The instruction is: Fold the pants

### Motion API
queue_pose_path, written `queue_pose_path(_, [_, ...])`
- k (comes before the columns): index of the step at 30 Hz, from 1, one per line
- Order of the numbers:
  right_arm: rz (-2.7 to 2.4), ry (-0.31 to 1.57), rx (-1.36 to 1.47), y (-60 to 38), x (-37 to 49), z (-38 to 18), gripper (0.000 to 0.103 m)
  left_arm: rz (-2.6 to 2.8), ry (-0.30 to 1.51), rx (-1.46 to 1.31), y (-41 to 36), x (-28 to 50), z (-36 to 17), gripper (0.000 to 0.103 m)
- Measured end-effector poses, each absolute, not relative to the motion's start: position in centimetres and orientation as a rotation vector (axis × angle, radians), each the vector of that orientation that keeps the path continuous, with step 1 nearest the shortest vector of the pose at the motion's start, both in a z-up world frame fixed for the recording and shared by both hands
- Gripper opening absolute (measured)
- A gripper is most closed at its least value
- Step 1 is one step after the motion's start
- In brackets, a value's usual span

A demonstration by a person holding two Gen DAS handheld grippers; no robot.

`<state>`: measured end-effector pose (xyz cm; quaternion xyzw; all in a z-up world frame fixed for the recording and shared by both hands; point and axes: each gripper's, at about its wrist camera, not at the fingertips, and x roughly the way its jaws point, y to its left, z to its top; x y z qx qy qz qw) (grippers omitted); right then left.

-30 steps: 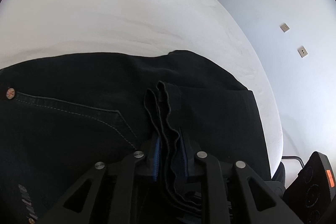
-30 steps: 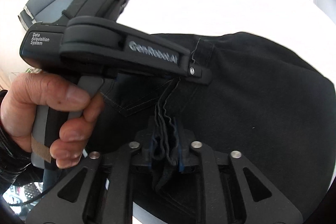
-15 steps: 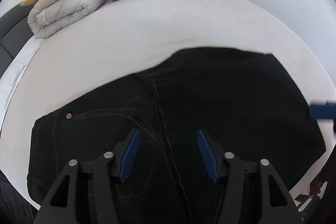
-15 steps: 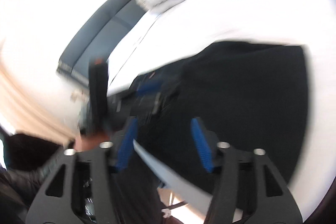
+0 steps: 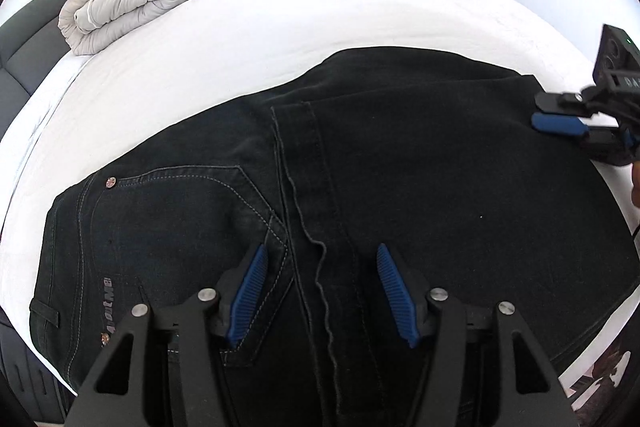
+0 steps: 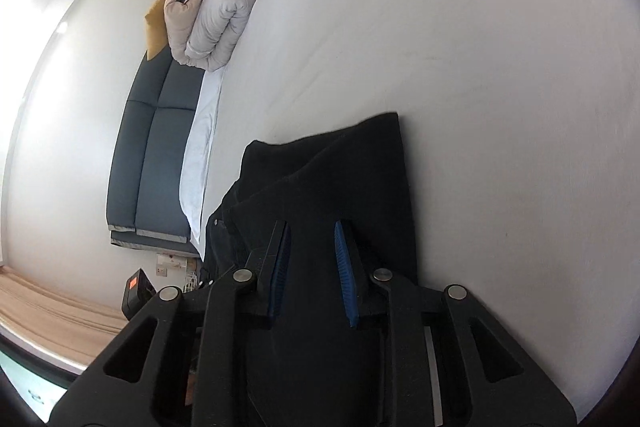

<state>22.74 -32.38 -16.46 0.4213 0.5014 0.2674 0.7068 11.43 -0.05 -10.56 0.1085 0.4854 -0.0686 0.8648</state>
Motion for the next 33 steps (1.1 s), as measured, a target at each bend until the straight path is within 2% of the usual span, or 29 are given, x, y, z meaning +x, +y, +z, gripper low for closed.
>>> queue_pose_path(3, [0.619, 1.132, 0.903, -30.9, 21.4, -17.7, 0.021, -0.139, 1.015, 0.226, -0.4, 11.2, -10.7, 0.061])
queue_pose_path(8, [0.665, 1.164, 0.855, -28.0, 18.2, -16.0, 0.021, -0.135, 1.014, 0.217, -0.4, 11.0, -10.7, 0.061])
queue_pose_path(19, [0.707, 1.192, 0.902, -28.0, 9.9, -15.9, 0.021, -0.130, 1.005, 0.190, -0.1, 10.7, -10.5, 0.061])
queue_pose_path(25, [0.705, 1.291, 0.740, -25.0, 7.5, -14.6, 0.021, -0.132, 0.996, 0.174, 0.4, 10.6, -10.5, 0.061])
queue_pose_path(33, [0.758, 1.078, 0.791, -26.2, 9.8, -7.6, 0.025, -0.131, 0.984, 0.144, 1.1, 10.5, -10.5, 0.061])
